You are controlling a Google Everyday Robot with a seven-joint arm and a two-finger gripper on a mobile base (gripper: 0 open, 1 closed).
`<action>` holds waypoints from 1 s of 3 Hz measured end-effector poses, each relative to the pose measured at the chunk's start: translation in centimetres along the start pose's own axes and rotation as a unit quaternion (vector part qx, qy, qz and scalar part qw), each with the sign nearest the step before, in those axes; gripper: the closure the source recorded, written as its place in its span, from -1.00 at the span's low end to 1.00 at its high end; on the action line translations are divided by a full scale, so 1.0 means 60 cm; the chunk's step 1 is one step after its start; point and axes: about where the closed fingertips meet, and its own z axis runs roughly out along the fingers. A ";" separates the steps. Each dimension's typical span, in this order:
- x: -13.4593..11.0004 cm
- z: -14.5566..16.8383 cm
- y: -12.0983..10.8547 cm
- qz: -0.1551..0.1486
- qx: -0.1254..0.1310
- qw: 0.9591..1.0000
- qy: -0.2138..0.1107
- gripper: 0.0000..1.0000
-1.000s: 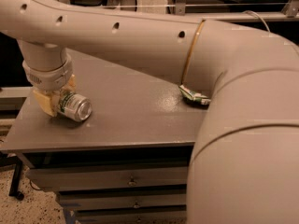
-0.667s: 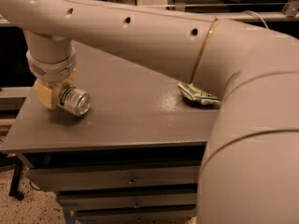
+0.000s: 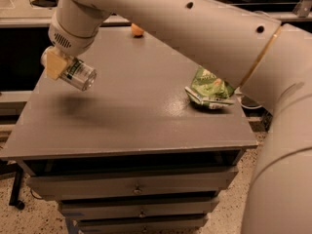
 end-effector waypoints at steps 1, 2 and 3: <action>-0.018 -0.026 -0.026 -0.024 -0.006 0.996 -0.089 1.00; -0.020 -0.046 -0.036 -0.030 -0.017 0.982 -0.186 1.00; -0.014 -0.067 -0.044 -0.033 -0.018 0.963 -0.268 1.00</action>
Offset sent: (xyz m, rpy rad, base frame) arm 0.0210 -0.0351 0.0511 0.6047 -0.1913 0.1195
